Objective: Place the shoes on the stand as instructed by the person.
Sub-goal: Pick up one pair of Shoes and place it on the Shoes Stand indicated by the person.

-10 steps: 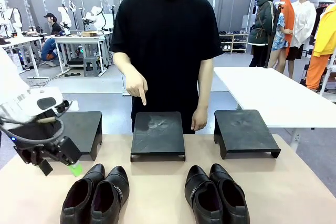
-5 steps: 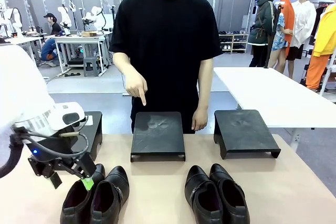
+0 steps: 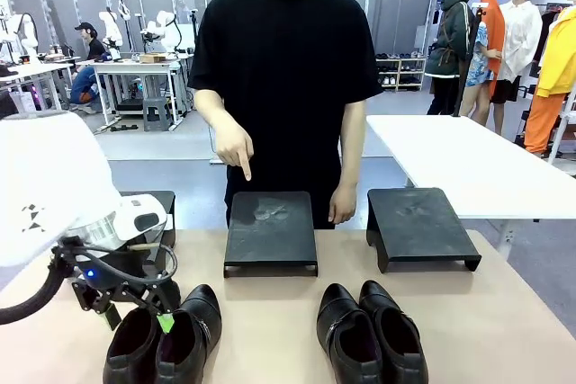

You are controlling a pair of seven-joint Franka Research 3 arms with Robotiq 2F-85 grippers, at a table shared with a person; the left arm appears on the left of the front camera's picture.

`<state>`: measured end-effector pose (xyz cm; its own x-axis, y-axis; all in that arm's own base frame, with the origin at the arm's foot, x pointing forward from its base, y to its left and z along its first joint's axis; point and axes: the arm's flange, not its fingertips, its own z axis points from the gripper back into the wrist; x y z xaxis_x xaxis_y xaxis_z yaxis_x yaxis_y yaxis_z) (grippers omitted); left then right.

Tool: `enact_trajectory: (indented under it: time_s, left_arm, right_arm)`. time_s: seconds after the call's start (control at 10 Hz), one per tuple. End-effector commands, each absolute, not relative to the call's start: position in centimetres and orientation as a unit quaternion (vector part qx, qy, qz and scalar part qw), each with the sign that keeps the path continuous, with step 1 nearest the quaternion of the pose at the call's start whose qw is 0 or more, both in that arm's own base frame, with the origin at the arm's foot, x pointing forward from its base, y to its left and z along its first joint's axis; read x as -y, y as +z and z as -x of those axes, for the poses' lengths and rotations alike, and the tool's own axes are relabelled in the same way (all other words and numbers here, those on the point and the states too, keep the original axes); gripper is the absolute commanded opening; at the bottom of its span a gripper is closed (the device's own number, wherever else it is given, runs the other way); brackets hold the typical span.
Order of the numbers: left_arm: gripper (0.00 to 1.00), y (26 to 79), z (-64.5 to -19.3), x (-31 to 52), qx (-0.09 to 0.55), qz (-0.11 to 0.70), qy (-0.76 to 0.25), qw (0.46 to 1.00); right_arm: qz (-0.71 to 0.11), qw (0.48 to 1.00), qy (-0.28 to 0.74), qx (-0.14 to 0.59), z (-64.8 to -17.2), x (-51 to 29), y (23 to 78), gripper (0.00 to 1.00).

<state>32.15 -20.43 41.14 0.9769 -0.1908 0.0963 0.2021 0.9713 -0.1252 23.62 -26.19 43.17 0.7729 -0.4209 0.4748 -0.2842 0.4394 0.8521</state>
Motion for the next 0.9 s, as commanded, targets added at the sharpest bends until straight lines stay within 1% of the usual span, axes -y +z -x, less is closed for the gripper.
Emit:
enact_trajectory:
  time_s: [0.0, 0.5, 0.8]
  left_arm:
    - [1.00, 38.4, -30.5, 20.4, 0.057, 0.048, -0.089, 0.993]
    - [1.00, 35.3, -31.2, 21.0, 0.059, 0.014, -0.047, 0.997]
    - [1.00, 34.3, -31.9, 20.9, 0.076, 0.027, -0.025, 0.996]
  right_arm:
    - [-0.530, 0.777, -0.042, 0.337, -23.5, 26.2, 43.3, 1.00]
    - [-0.530, 0.777, -0.042, 0.337, -23.5, 26.2, 43.3, 1.00]
    - [-0.530, 0.777, -0.042, 0.337, -23.5, 26.2, 43.3, 1.00]
